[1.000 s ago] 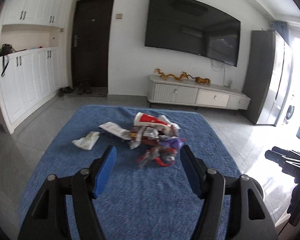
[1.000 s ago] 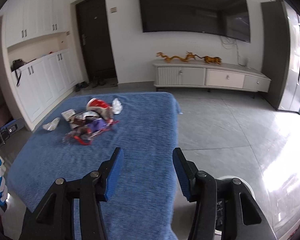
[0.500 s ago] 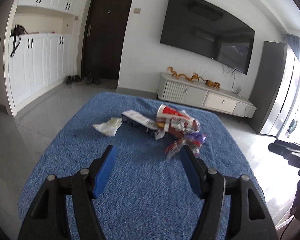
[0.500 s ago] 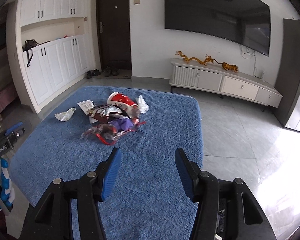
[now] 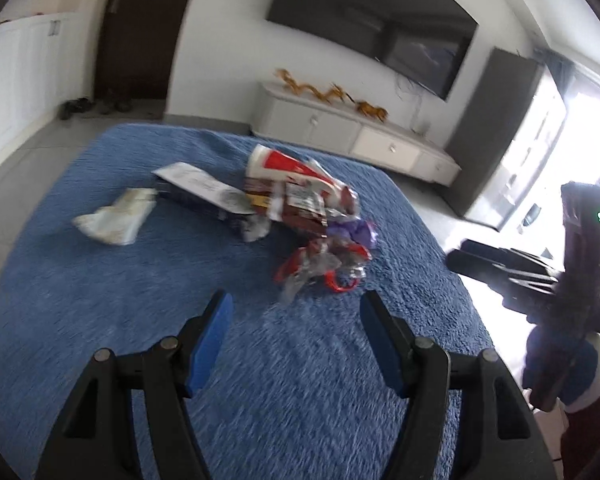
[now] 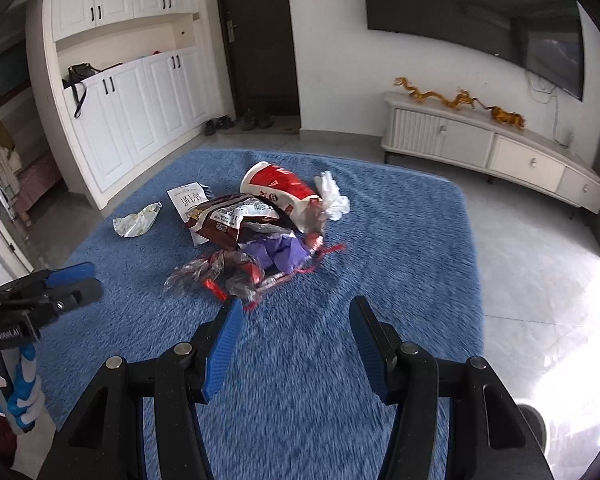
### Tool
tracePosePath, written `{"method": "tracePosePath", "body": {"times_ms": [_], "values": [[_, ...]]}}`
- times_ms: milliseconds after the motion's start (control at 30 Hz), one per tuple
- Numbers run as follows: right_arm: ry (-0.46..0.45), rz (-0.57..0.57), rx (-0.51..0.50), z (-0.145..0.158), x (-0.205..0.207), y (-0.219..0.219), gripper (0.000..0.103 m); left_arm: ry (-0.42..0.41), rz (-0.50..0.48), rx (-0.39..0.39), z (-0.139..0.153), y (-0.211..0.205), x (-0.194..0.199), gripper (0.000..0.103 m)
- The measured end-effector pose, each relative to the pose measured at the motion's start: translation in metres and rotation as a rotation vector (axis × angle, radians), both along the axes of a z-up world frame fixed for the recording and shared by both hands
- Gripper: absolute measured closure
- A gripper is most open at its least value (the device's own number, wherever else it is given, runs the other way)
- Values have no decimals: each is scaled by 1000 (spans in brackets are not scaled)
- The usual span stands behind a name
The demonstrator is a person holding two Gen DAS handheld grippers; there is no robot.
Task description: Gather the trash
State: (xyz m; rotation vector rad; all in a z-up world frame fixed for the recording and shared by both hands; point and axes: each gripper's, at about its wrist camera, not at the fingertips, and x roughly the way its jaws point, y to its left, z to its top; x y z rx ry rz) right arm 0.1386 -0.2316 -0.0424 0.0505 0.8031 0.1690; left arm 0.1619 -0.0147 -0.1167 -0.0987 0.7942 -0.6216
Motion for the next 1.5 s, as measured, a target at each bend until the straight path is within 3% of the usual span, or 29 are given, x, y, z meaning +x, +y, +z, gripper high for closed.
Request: {"method": "tracePosePath", "body": {"times_ms": [200, 267, 433, 533, 767, 1033, 1267, 1500], "values": [[10, 28, 51, -17, 39, -7, 50, 52, -75, 26, -19, -36, 44, 39], [13, 36, 59, -22, 49, -9, 51, 73, -80, 45, -28, -44, 55, 46], [24, 64, 77, -33, 69, -9, 52, 154, -122, 38, -49, -52, 68, 82], [27, 68, 85, -37, 77, -11, 52, 160, -153, 21, -53, -50, 60, 96], [42, 74, 111, -45, 83, -13, 53, 117, -116, 31, -51, -27, 40, 98], [33, 98, 104, -44, 81, 5, 56, 152, -44, 1, -52, 10, 26, 98], [-42, 127, 56, -25, 66, 24, 57, 172, 7, -55, -52, 35, 22, 98], [12, 208, 57, -39, 75, 50, 57, 211, 20, -127, -58, 46, 23, 96]]}}
